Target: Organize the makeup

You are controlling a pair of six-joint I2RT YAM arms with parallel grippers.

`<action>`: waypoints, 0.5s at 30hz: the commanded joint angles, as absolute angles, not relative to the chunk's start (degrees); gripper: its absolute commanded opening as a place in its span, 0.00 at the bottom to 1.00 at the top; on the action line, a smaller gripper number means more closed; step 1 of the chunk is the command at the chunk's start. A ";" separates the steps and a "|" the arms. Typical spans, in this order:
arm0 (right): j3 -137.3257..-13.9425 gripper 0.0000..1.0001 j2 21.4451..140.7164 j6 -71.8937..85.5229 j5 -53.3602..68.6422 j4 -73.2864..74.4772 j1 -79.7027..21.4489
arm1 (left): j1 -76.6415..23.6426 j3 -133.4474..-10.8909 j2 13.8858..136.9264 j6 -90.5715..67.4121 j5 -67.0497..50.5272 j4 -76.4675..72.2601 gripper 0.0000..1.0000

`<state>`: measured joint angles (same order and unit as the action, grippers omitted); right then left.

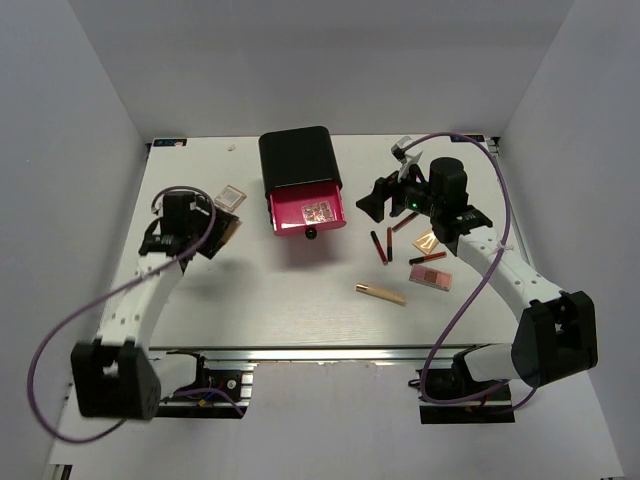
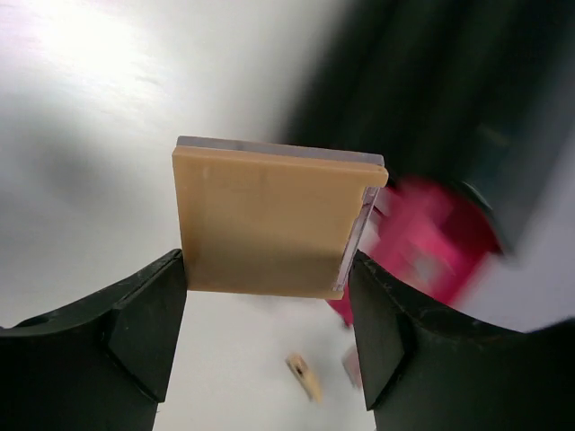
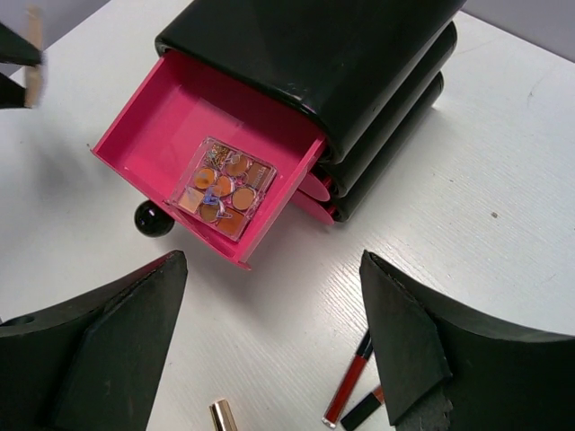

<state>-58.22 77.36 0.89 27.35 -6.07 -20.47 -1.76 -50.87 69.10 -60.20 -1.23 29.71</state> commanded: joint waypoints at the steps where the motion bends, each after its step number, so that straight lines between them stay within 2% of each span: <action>1: -60.38 0.83 77.70 0.35 28.30 -6.33 -20.04 | -8.32 -46.68 57.08 -56.79 -4.74 17.42 0.00; 3: -60.38 0.83 77.78 0.26 28.21 -6.24 -19.95 | -11.32 -46.67 54.85 -55.12 -5.18 14.34 0.00; 6: -60.38 0.83 77.96 0.35 28.13 -5.89 -19.95 | -17.21 -52.00 58.61 -51.79 -4.66 17.20 0.00; 10: -60.73 0.83 77.78 0.35 27.69 -5.02 -19.95 | -27.57 -63.15 70.81 -47.56 -0.79 20.39 0.00; 15: -60.03 0.83 76.29 -1.67 26.72 -3.87 -19.78 | -32.95 -77.94 87.43 -42.55 7.63 28.98 0.02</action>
<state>-58.30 77.67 -0.21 27.14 -4.32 -20.21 -30.98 -71.29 83.57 -47.79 1.45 22.87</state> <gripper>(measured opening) 0.830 0.762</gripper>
